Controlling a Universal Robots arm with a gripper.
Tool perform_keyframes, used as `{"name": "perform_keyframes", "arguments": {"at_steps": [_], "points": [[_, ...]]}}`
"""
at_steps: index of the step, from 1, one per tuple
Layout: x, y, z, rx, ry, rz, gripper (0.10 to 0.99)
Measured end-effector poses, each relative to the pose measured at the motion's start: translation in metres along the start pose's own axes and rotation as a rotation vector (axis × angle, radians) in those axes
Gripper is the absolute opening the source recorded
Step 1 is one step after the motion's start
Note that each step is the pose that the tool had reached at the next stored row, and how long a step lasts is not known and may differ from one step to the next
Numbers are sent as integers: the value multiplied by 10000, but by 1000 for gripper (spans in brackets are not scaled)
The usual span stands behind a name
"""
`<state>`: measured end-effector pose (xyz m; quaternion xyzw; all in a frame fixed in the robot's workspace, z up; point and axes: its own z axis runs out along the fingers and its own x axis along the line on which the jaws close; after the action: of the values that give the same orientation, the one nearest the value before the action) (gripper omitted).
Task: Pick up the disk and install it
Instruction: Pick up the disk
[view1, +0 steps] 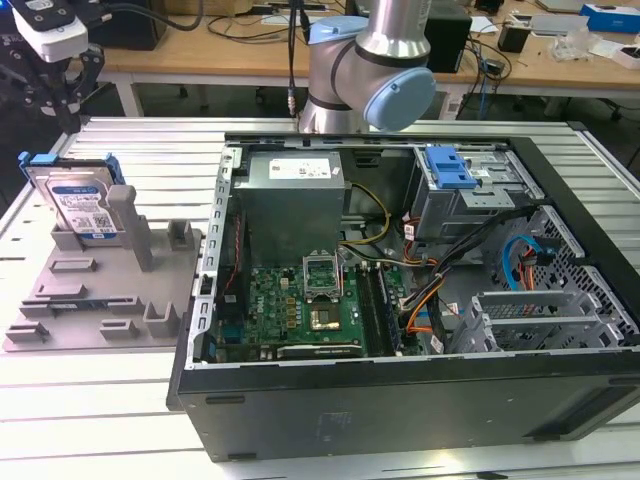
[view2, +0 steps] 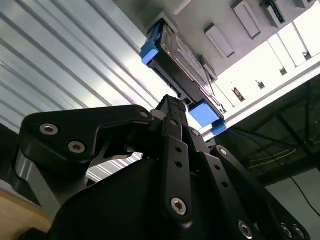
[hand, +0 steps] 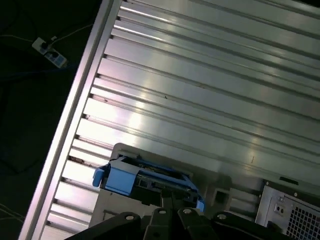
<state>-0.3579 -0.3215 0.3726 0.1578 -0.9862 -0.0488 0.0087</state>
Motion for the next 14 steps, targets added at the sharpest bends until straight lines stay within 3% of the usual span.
{"name": "perform_keyframes", "arguments": {"at_steps": [2, 5, 8, 10, 14], "points": [[4, 1, 5, -90, 89, -204, 114], [6, 0, 10, -160, 196, -449, 235], [6, 0, 15, -223, 293, -704, 294], [6, 0, 20, -269, 350, -909, 420], [7, -1, 31, -342, 434, -1397, 420]]}}
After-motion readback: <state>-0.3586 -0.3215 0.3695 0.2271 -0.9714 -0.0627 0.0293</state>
